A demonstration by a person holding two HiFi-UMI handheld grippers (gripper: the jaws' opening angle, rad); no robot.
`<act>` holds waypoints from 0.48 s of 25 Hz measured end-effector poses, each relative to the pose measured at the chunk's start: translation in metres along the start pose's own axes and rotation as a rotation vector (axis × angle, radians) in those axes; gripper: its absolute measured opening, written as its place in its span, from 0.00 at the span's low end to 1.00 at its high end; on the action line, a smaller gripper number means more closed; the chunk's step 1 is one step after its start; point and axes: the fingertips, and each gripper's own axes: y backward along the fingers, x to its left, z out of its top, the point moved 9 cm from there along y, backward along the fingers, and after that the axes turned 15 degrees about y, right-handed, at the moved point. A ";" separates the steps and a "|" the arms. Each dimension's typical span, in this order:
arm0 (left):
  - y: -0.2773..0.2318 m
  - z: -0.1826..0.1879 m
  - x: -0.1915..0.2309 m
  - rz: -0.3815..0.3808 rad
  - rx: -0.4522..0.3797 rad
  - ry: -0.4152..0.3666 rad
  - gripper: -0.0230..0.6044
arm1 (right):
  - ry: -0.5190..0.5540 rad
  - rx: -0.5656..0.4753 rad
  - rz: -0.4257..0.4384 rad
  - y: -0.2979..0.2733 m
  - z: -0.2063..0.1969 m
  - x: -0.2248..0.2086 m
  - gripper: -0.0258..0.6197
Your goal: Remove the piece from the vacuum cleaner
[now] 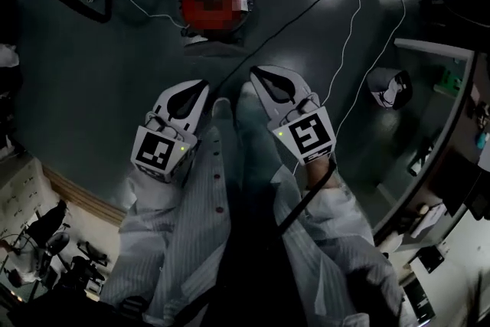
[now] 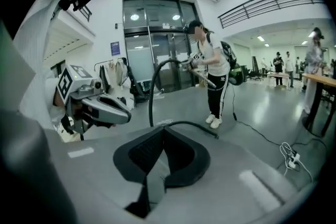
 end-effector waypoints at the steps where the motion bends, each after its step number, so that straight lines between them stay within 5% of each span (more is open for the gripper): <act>1: -0.013 -0.006 0.008 0.006 0.023 -0.005 0.04 | 0.014 0.026 0.029 -0.013 -0.014 -0.008 0.04; 6: -0.084 -0.048 0.069 0.004 0.121 -0.028 0.04 | 0.049 0.144 0.156 -0.090 -0.093 -0.017 0.04; 12: -0.166 -0.096 0.161 0.037 0.264 -0.132 0.04 | 0.035 0.224 0.198 -0.179 -0.186 -0.004 0.04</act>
